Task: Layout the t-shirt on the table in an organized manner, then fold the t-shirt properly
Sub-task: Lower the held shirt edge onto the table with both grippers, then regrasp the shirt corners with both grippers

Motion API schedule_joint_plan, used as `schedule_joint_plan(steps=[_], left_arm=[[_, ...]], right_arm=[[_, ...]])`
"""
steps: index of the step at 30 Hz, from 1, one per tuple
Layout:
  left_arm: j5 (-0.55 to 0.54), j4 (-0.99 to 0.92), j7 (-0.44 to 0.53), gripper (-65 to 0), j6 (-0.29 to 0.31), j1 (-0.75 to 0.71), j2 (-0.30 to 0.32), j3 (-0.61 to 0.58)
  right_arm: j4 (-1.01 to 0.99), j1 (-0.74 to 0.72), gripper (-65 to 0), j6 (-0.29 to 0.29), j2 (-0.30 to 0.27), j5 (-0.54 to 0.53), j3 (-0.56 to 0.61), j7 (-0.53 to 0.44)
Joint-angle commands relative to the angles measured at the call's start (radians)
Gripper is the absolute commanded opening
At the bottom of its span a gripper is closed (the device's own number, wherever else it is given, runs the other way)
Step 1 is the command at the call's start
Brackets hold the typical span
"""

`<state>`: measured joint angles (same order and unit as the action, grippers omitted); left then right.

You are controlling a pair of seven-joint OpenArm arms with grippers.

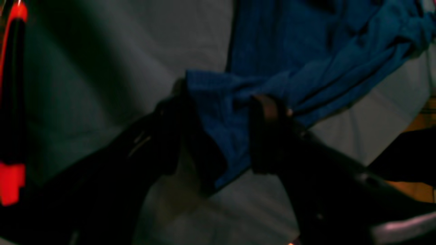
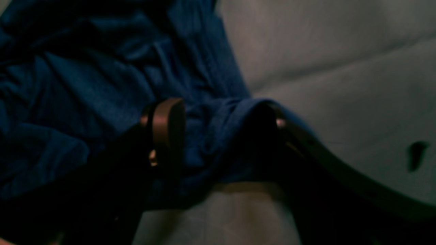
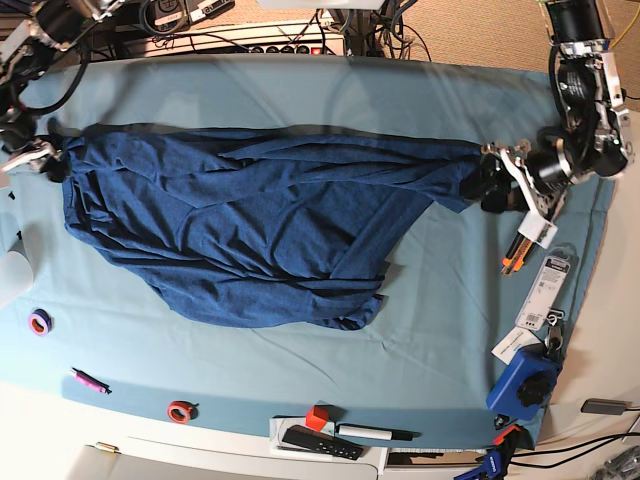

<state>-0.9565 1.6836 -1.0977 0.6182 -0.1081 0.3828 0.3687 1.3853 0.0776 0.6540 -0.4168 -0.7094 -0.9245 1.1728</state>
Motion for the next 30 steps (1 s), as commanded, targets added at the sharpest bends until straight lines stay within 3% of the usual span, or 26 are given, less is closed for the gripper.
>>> schedule_joint_plan(steps=[1, 10, 14, 17, 23, 30], left_arm=[[-0.034, 0.014, 0.025, -33.5, -0.001, 0.027, 0.025, 0.007], [-0.050, 0.014, 0.025, -33.5, 0.007, 0.095, 0.045, 0.007], [-0.035, 0.014, 0.022, -33.5, 0.007, 0.092, 0.045, 0.007], [-0.019, 0.014, 0.022, -33.5, 0.007, 0.089, 0.048, 0.008], [-0.005, 0.014, 0.026, -33.5, 0.007, 0.089, 0.047, 0.007], [-0.005, 0.014, 0.025, -33.5, 0.007, 0.089, 0.047, 0.007]], right_arm=[[0.015, -0.008, -32.8, 0.003, -0.042, -0.026, -0.005, -0.022], [0.015, -0.008, -32.8, -0.003, -0.093, -0.039, -0.007, -0.022], [0.015, -0.008, -32.7, -0.108, -0.088, -0.033, -0.052, 0.059], [0.015, -0.008, -32.7, -0.121, -0.050, -0.060, -0.181, 0.063], [0.015, 0.003, -32.7, -0.101, 0.043, -0.230, -0.458, 0.121], [0.014, 0.025, -32.7, -0.055, 0.119, -0.236, -0.428, 0.056]])
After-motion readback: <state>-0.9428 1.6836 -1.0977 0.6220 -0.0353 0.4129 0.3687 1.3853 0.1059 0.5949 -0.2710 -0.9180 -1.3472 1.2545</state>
